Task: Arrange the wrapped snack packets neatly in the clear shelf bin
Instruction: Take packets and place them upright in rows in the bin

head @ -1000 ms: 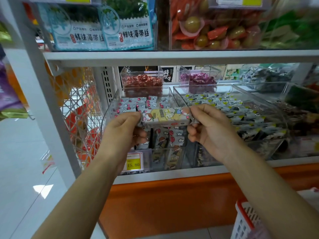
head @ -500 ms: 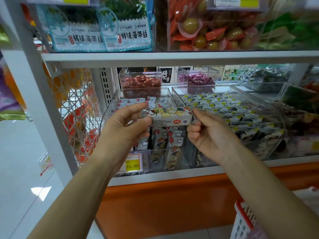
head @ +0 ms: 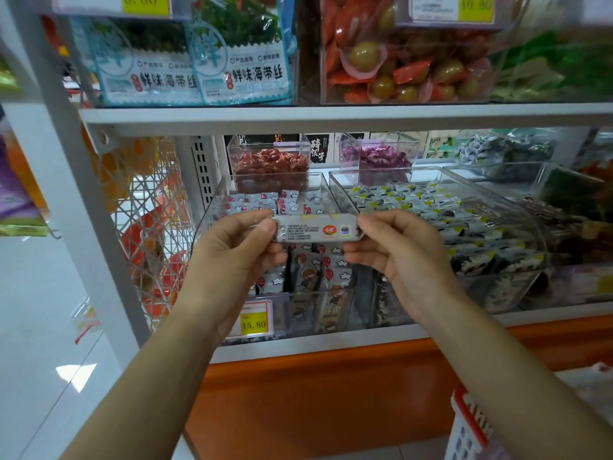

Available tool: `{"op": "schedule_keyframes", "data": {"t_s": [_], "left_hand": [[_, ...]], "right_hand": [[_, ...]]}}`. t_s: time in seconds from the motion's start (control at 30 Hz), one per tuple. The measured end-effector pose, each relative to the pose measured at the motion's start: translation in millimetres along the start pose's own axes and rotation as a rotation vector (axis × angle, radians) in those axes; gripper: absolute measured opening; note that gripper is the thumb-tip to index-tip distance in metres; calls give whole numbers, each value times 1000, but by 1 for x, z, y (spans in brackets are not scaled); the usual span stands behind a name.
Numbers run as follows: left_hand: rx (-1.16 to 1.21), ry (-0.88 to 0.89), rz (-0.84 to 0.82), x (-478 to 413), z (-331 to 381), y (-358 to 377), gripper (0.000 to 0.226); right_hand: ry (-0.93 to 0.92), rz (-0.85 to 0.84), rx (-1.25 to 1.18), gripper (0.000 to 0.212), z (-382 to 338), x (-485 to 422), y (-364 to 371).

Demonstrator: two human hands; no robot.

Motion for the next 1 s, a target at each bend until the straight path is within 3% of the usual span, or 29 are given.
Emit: {"op": "schedule_keyframes", "data": {"t_s": [0.1, 0.3, 0.5, 0.7, 0.77, 0.83, 1.0], "left_hand": [[20, 25, -31, 0, 1, 2, 28], [111, 13, -24, 0, 2, 2, 9], [220, -24, 18, -1, 1, -3, 18], [249, -91, 30, -2, 1, -4, 16], [263, -132, 6, -2, 1, -4, 8], [208, -145, -16, -2, 0, -3, 17], [184, -205, -69, 1, -1, 0, 12]], "right_hand": [[16, 35, -37, 13, 0, -1, -1], [75, 33, -143, 13, 0, 0, -2], [13, -33, -128, 14, 1, 0, 1], [-101, -58, 34, 11, -2, -1, -1], [-159, -59, 121, 15, -4, -1, -2], [-218, -81, 189, 20, -7, -1, 0], [-345, -154, 310, 37, -13, 3, 4]]}}
Point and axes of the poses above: each hand's wrist, its own x-axis away from the middle knuckle, its own y-axis out of the palm, z = x × y, the point moved 4 cm from there along -x, towards the middle knuckle, and after that the axes turned 9 degrees about -x, right-handed, at the moved point
